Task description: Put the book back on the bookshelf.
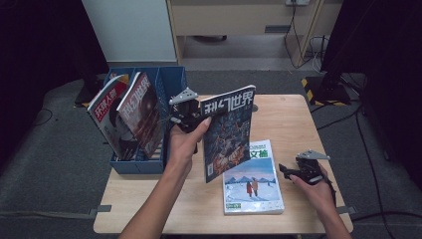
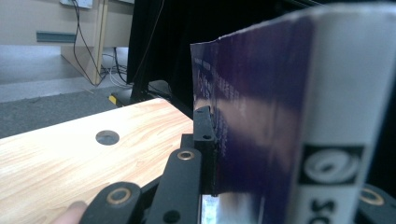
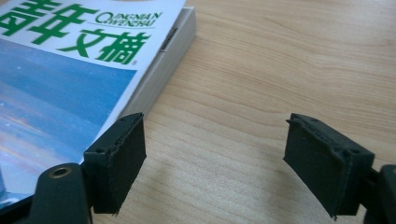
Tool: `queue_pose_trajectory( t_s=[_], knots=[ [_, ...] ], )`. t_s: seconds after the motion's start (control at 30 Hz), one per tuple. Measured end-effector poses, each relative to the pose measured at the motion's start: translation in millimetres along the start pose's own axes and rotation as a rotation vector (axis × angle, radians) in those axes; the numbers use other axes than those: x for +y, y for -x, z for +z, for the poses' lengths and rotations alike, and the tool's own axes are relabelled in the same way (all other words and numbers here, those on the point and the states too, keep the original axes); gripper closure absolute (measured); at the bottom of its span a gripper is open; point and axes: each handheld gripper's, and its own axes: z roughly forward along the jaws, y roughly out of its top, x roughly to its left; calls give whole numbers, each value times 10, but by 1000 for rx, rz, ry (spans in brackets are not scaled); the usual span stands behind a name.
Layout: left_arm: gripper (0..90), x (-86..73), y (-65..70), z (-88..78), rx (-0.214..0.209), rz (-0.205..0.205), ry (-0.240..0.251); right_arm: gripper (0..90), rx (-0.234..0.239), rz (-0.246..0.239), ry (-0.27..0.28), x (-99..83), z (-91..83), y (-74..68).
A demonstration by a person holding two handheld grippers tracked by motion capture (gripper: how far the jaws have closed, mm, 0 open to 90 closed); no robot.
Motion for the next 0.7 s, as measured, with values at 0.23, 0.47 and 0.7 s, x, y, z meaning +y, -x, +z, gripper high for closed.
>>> queue_pose_trajectory(
  t_s=[0.23,0.47,0.7],
  knots=[
    [821,57,-22,-123,19,11,17,205,-33,6,-22,-33,22,28],
    [821,92,-52,-252,27,7,40,199,-42,-1,-34,-53,50,35],
    [821,128,-65,-385,39,12,56,193,-53,-7,-39,-55,52,37]
  ],
)
